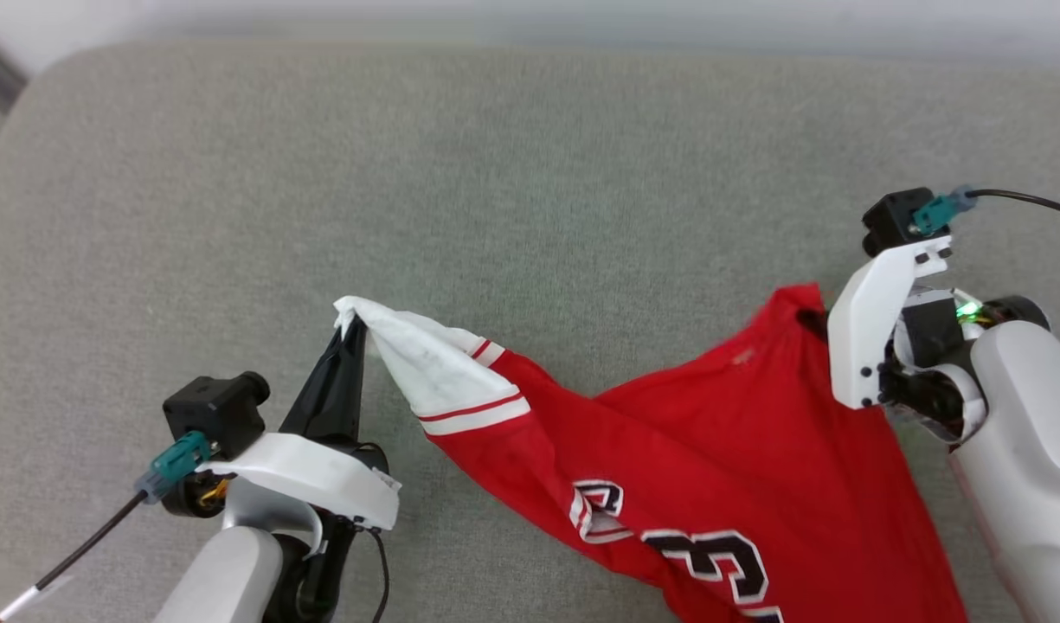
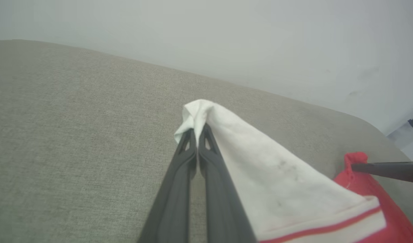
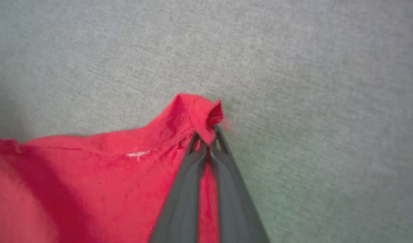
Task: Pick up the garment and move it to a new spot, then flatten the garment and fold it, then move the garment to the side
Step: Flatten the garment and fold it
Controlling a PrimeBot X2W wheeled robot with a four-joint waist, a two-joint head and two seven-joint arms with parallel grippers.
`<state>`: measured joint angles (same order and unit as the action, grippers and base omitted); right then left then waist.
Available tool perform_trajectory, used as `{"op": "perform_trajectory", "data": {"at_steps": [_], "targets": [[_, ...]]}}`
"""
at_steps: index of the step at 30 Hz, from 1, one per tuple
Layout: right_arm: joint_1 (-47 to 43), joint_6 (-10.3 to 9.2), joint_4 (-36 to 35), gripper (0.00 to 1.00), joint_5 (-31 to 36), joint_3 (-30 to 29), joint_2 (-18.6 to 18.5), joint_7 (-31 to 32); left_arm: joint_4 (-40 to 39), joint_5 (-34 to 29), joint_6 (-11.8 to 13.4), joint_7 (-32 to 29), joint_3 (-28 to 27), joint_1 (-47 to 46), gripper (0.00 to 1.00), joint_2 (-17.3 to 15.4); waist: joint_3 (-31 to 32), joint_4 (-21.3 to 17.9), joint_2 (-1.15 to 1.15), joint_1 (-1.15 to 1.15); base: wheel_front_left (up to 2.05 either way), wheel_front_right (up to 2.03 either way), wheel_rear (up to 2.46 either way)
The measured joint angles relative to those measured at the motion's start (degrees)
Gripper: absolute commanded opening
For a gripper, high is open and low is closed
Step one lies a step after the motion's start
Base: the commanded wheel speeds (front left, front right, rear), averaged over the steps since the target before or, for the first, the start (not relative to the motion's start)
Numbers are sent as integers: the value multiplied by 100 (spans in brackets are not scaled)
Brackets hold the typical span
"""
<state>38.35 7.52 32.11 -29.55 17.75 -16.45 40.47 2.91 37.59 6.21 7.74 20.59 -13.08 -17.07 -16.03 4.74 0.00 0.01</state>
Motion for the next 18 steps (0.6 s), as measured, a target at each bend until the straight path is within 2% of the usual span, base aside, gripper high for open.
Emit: {"op": "perform_trajectory", "data": {"at_steps": [9,18], "targets": [[-399,-1,-621,0,49,-409,-163,-1274,-49,-189,9,-3,-82,-110,0,-367,875,-132,0,0,0,0,0],[-593,-1,-1560,0,366,-1135,-37,-1780,-256,-393,-86,-76,-85,-877,0,-539,1382,-481,0,-1,0,0,0]]}}
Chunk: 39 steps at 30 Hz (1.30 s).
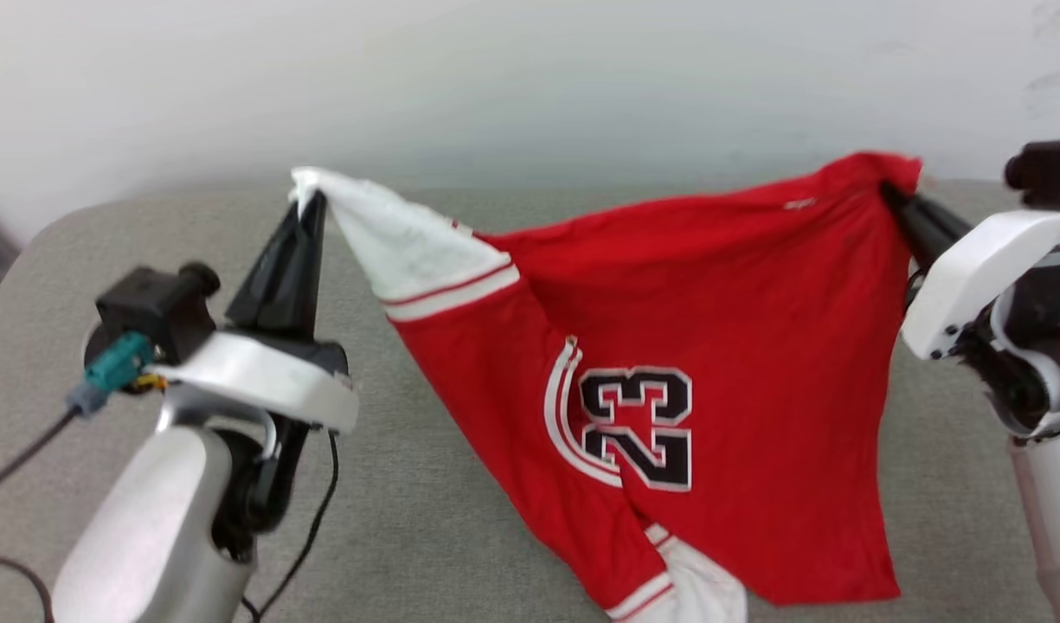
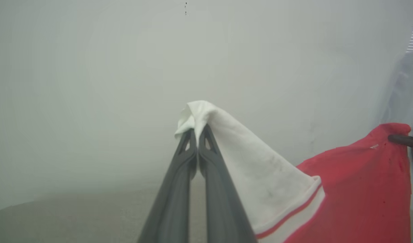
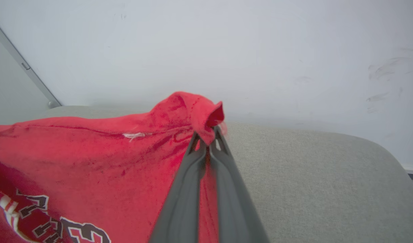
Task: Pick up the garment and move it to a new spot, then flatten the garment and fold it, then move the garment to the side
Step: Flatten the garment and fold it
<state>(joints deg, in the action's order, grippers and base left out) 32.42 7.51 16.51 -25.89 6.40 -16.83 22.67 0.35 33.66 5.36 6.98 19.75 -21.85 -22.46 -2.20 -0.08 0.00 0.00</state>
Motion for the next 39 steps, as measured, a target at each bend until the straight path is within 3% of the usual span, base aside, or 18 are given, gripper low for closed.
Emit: {"op": "perform_trajectory", "data": {"at_steps": [7,15,18,29,39], "targets": [[172,0,-521,0,221,-581,147,13,386,-16,-200,-46,-53,-1029,0,-8,-133,-116,0,0,0,0,0],[1165,0,-493,0,431,-911,172,49,1485,-78,-410,-18,-138,-2852,0,165,-713,-105,0,0,0,0,0],[1930,0,-267,0,482,-953,166,-100,2015,-250,-478,59,-147,-3890,0,177,-1124,-104,0,1,0,0,0],[4103,0,467,0,531,-754,89,-775,2696,-692,-534,189,-189,-6183,0,9,-2370,-161,0,1,0,0,0],[5543,0,1645,0,314,-180,-37,-1795,3550,-820,-588,257,-175,-7223,0,-36,-3457,-229,0,2,0,0,0]]}}
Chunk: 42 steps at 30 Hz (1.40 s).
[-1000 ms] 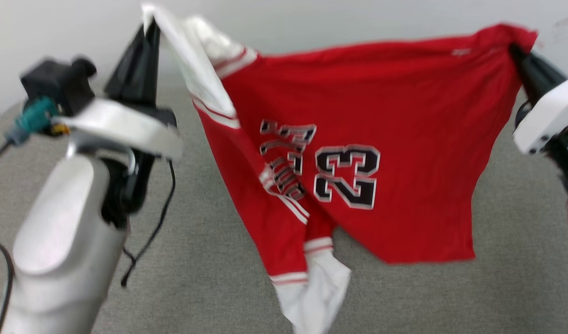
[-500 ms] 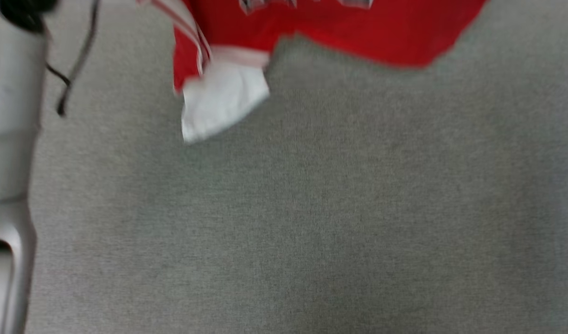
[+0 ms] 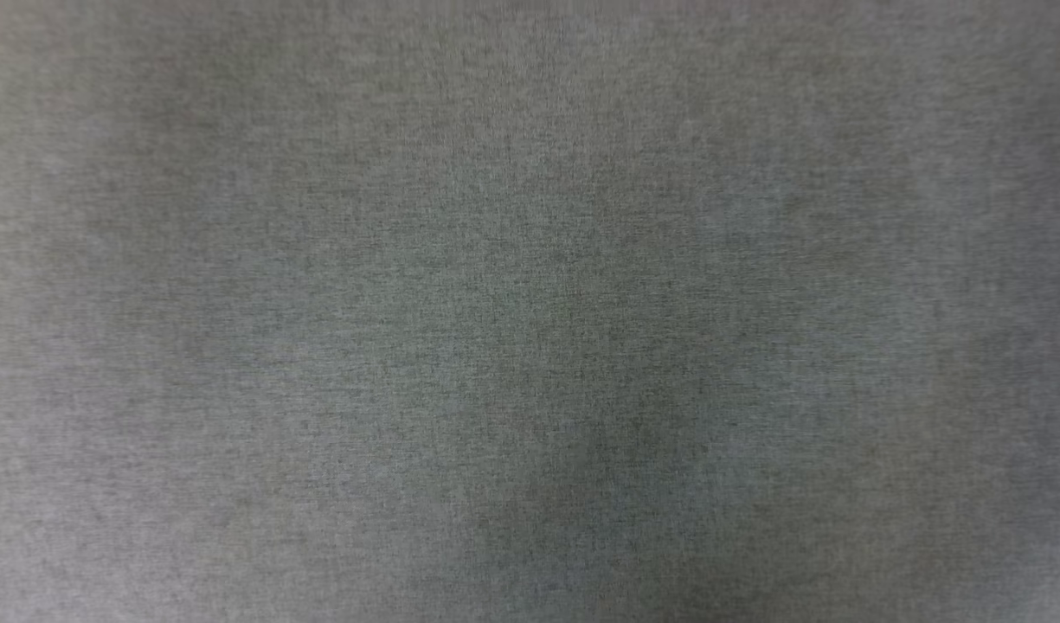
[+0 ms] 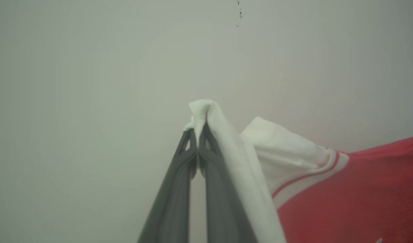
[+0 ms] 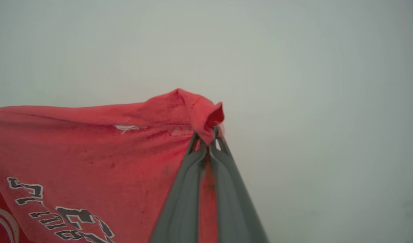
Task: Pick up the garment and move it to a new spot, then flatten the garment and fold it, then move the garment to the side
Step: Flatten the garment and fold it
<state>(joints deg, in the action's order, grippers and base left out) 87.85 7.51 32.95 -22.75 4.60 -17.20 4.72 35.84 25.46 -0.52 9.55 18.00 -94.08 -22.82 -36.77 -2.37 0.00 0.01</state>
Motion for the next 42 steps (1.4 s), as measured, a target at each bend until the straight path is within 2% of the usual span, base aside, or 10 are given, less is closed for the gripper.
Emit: {"op": "perform_trajectory", "data": {"at_steps": [6,12,20,26,31,39,42], "targets": [[142,0,868,0,-231,619,18,-347,759,129,-108,68,53,152,0,157,-306,31,0,1,0,0,0],[99,0,1660,0,-559,1215,62,-430,1577,389,-307,174,36,569,0,368,-183,98,0,0,0,0,0],[-944,0,2306,0,-1077,1898,49,-387,2431,866,-566,336,-33,1656,0,743,387,191,0,0,0,0,0],[-2235,0,2220,0,-1511,2271,-30,-497,2647,1189,-678,425,-15,2910,0,889,1117,259,0,-1,0,0,0],[-3270,1,1864,0,-1777,2522,-174,-606,2464,1486,-689,443,74,4022,0,876,1792,300,0,-2,0,0,0],[-4936,4,1112,0,-2024,2621,-492,-654,1724,1860,-702,482,18,5873,0,564,2792,332,0,-3,0,0,0],[-5572,5,762,0,-2095,2507,-566,-575,1285,1925,-594,458,-11,6598,0,459,3120,327,0,-3,0,0,0]]}}
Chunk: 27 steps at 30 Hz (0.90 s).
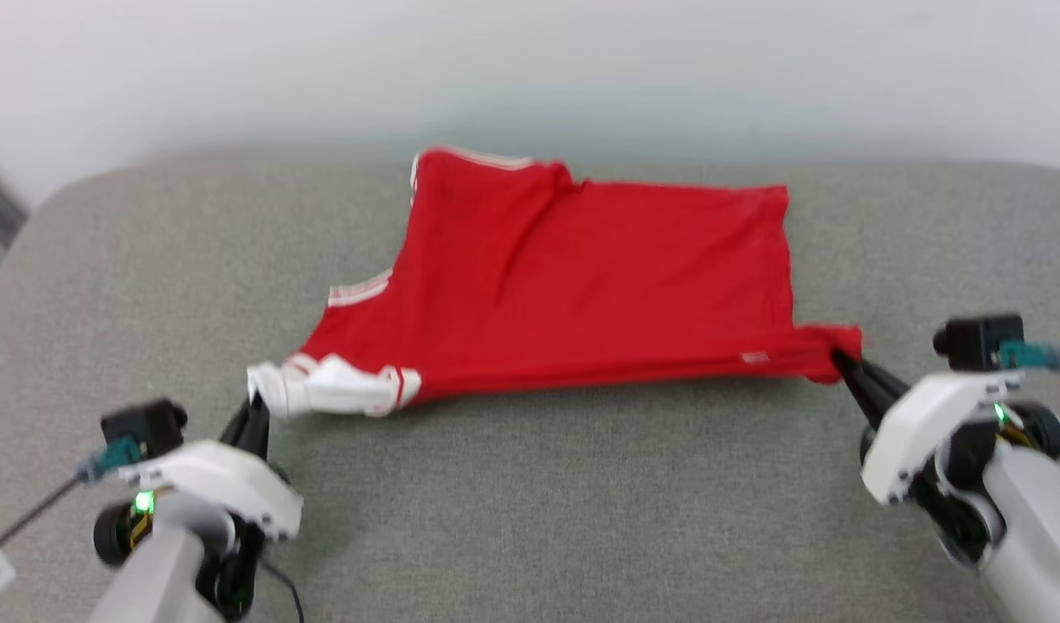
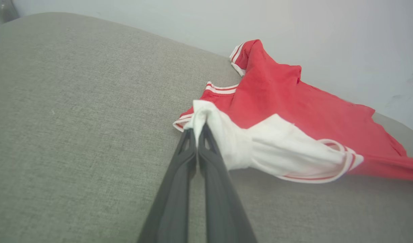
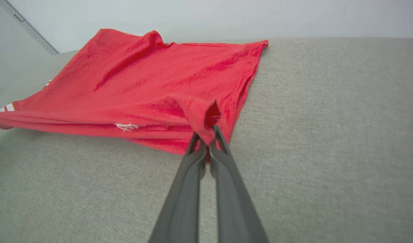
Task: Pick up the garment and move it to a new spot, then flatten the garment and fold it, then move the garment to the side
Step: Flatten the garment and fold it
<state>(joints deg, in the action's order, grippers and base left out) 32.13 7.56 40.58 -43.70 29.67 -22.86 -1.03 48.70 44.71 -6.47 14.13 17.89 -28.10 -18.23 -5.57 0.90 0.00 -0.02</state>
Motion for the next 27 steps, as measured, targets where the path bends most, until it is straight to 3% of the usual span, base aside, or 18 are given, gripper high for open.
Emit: {"op": "perform_trajectory", "data": {"at_steps": [4,11,15,18,21,27], "targets": [[-807,1,-453,0,12,-326,-147,165,-881,127,326,-169,-73,940,0,-145,368,8,0,0,0,0,0],[-2216,10,-1517,0,398,-1192,-132,664,-3142,336,1321,-835,-257,2652,0,-523,723,36,0,-1,0,0,0],[-2990,10,-2232,0,742,-1887,62,1137,-4472,421,1926,-1213,-408,3489,0,-747,752,32,0,0,0,0,0],[-3521,11,-2848,0,1013,-2415,331,1581,-5239,430,2246,-1449,-488,3914,0,-940,737,40,0,0,0,0,0],[-3779,9,-3416,0,1245,-2852,631,2016,-5742,387,2412,-1586,-525,3964,0,-1063,687,38,0,0,0,0,0],[-3536,0,-3806,0,1679,-3177,1048,2691,-5693,370,2337,-1820,-352,3205,0,-1002,469,-3,0,1,0,0,0]]}}
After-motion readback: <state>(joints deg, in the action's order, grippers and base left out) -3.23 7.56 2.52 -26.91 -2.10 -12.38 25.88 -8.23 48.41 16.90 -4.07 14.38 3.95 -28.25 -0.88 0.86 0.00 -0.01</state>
